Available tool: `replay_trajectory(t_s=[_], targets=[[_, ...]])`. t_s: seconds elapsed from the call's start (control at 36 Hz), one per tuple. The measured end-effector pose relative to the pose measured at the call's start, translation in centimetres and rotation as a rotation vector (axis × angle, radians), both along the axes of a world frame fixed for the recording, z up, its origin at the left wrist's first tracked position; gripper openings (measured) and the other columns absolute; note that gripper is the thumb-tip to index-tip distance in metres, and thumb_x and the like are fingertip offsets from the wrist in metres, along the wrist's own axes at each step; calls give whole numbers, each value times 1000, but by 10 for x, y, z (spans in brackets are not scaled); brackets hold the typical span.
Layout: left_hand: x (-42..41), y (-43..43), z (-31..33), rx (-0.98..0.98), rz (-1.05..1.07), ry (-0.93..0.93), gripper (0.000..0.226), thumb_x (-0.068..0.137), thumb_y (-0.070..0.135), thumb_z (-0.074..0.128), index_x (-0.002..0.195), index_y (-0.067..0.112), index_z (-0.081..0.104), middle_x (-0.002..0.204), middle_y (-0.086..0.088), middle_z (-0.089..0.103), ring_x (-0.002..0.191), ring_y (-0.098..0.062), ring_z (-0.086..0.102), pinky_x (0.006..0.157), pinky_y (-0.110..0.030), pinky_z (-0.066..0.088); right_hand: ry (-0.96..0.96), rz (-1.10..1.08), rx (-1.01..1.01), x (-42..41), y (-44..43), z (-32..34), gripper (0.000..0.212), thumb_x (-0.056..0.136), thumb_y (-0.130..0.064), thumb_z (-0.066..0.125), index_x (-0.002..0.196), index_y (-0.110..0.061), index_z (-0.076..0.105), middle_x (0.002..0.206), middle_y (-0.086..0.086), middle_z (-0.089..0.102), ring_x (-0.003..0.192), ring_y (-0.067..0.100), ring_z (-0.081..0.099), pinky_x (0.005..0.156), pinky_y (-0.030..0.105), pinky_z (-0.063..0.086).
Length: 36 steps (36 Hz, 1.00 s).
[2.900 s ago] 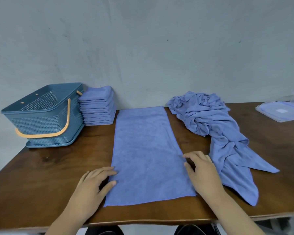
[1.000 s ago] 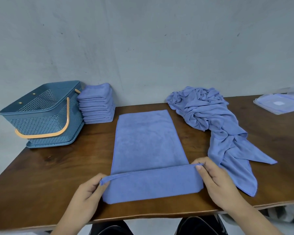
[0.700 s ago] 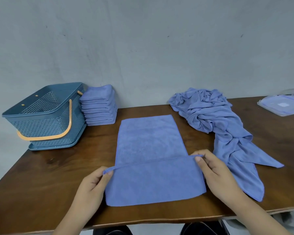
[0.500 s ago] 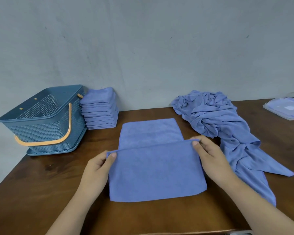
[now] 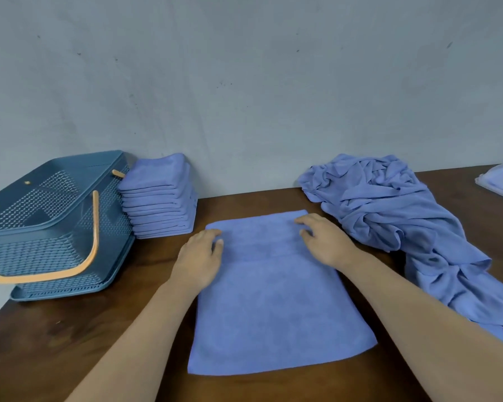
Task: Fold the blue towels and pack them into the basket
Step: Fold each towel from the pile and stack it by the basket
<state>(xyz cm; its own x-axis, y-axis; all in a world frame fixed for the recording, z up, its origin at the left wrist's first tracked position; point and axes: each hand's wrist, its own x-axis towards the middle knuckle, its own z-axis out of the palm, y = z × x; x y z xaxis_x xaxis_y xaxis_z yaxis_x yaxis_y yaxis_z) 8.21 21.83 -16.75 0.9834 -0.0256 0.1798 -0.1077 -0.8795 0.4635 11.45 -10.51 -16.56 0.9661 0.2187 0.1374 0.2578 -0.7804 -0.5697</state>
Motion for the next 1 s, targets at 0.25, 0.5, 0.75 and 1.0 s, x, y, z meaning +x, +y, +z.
replay_trajectory(t_s=[0.25,0.5,0.75,1.0], targets=[[36,9,-19,182,37,135,67,108,63,28,170,36,21,177,14,11,163,-6,7,133,-42,6,35,-63,-257,44,-5,-22,66,108,-62,30,166,-31,31,175,-13,19,161,12,15,131,40,13],[45,11,-25,217,79,161,73,106,65,26,171,37,9,177,18,-1,163,-5,-4,131,-41,1,80,-65,-367,52,-6,-31,75,102,-73,12,169,-39,5,175,-20,-6,162,10,-6,131,42,-2],[33,9,-18,-1,96,-24,50,112,47,36,155,27,48,162,8,48,154,-14,36,125,-45,28,-243,-39,30,27,-8,-18,37,112,-30,46,144,-22,63,150,-7,58,143,12,45,120,41,37],[-28,8,-13,-144,-82,-203,23,109,45,49,124,40,65,124,29,61,117,-1,55,106,-38,46,-237,149,-48,-39,-16,-20,44,104,-52,56,146,-38,59,151,-25,52,142,-2,42,120,28,34]])
